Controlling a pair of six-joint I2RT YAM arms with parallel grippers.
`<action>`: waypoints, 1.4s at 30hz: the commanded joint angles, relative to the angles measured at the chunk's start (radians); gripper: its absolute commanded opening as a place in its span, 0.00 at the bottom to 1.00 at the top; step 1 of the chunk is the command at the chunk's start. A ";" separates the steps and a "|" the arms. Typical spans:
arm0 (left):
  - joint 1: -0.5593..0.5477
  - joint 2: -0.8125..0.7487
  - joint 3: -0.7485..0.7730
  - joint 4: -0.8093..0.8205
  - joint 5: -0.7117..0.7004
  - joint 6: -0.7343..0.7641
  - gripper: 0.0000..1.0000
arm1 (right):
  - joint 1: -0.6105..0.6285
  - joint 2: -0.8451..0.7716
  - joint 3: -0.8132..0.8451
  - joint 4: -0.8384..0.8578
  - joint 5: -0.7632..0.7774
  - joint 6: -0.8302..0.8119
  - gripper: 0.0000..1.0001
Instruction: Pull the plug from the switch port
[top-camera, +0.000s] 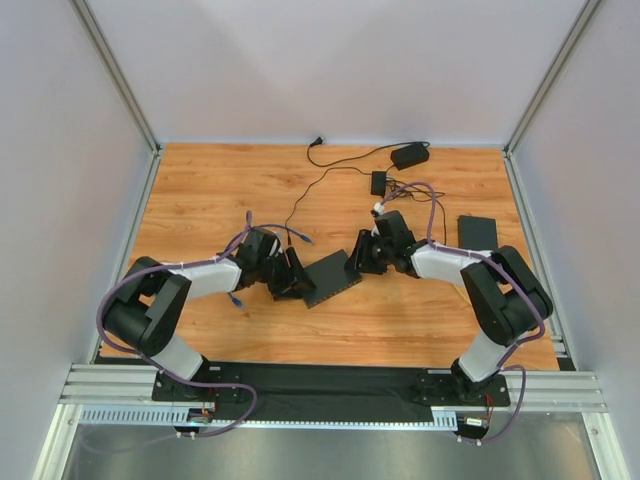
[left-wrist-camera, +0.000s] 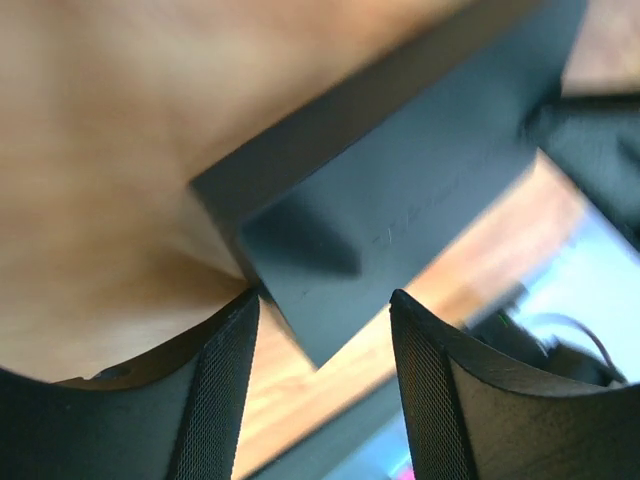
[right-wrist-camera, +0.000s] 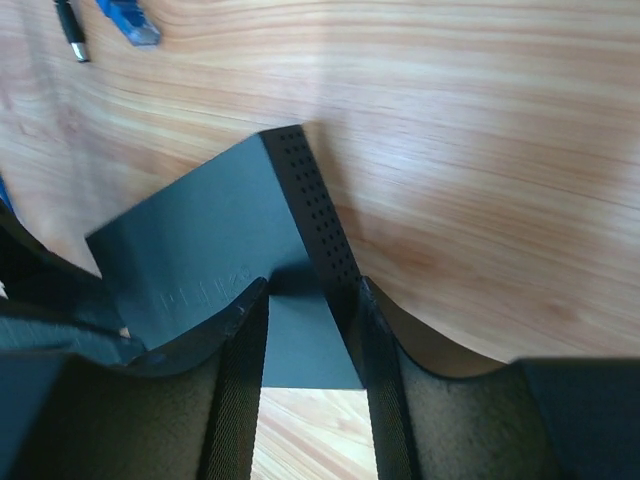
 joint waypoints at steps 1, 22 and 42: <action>0.042 -0.020 0.140 -0.141 -0.205 0.211 0.63 | 0.125 0.056 0.026 0.017 -0.192 0.161 0.41; 0.131 -0.173 0.213 -0.356 -0.298 0.412 0.71 | 0.189 0.016 0.196 -0.266 0.051 0.066 0.61; 0.010 -0.569 0.100 -0.384 -0.109 0.383 0.71 | -0.459 -0.338 0.204 -0.556 0.363 -0.065 0.69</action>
